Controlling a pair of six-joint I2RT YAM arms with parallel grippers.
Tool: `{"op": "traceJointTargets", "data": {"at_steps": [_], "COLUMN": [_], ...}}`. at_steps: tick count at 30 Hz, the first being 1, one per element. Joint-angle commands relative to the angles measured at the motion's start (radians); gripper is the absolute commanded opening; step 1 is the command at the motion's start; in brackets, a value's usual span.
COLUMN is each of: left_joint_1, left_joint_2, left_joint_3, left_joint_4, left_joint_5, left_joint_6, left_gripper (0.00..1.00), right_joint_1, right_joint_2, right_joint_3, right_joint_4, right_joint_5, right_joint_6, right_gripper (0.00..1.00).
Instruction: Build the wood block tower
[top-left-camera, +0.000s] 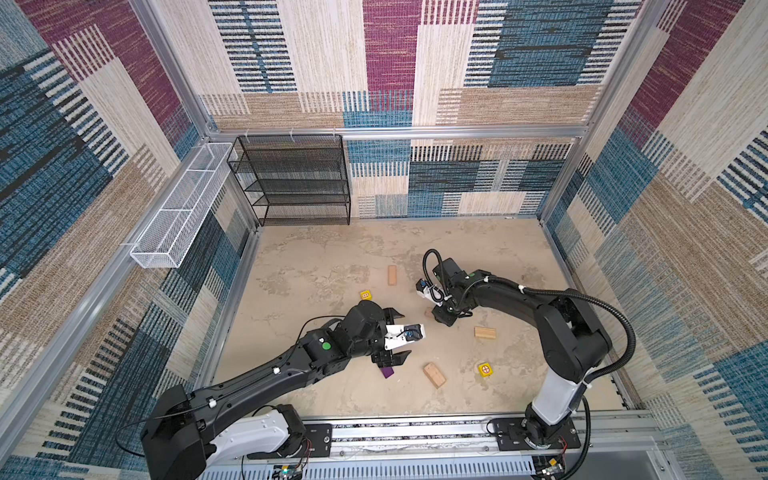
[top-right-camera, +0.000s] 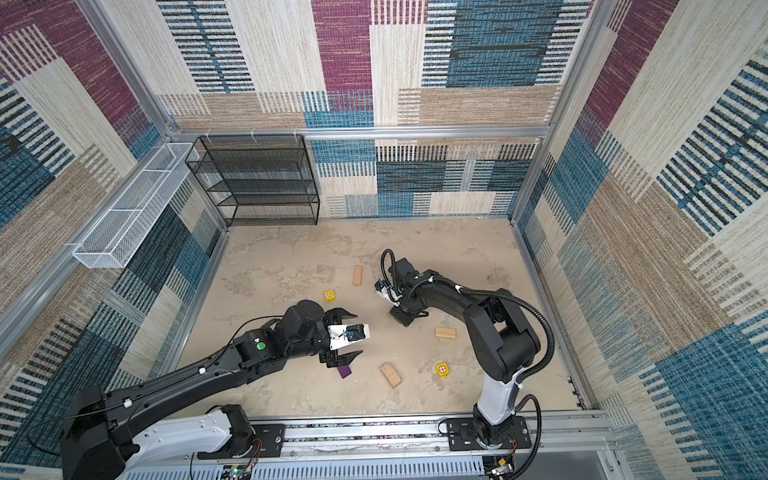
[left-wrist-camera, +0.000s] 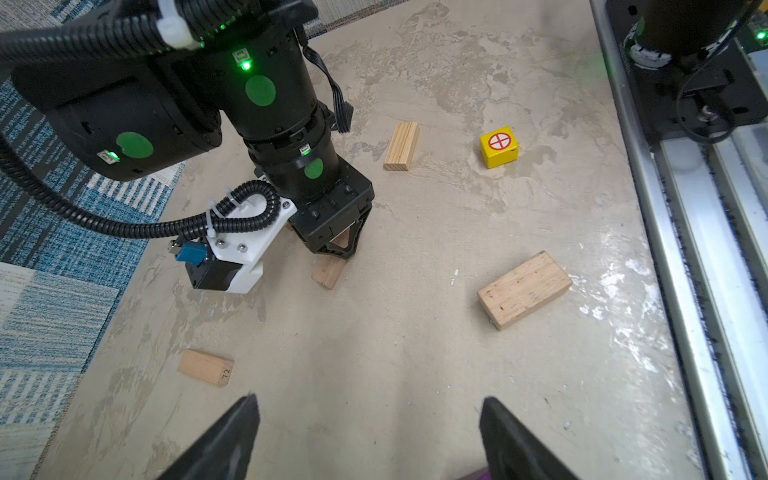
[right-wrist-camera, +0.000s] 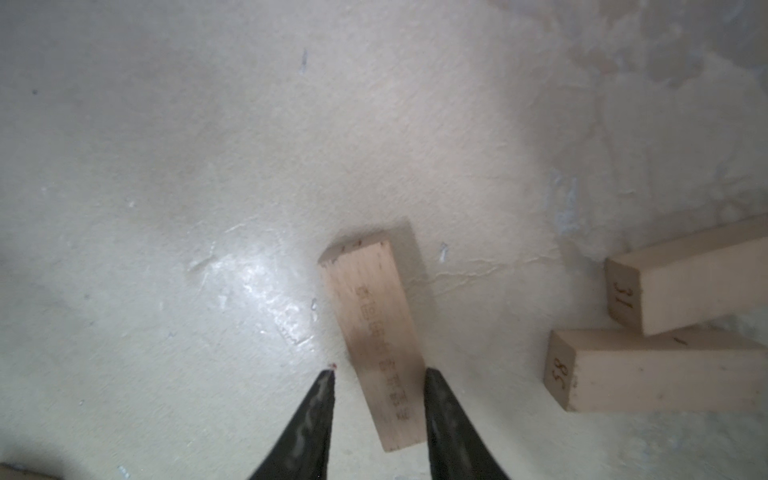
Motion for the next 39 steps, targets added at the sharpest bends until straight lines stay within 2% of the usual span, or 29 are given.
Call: {"op": "traceJointTargets", "data": {"at_steps": [1,23,39], "left_joint_1": [0.002,0.002,0.0], "left_joint_2": [-0.003,-0.015,-0.025], "left_joint_3": [0.007,0.008,0.006], "left_joint_4": [-0.027,-0.032,-0.034], "left_joint_5": [-0.007,-0.006,-0.007], "left_joint_6": [0.015,0.018,0.021], "left_gripper": [0.88,0.88,0.88], "right_joint_1": [-0.001,-0.001,-0.001], "right_joint_2": [0.01,0.025,0.022], "right_joint_3": [0.008,0.017,0.009], "right_joint_4": [-0.001,-0.011,-0.009], "right_joint_5": [-0.02,-0.017,0.004], "right_joint_6": [0.006,0.01,0.011], "right_gripper": [0.37,0.31,0.32]}}
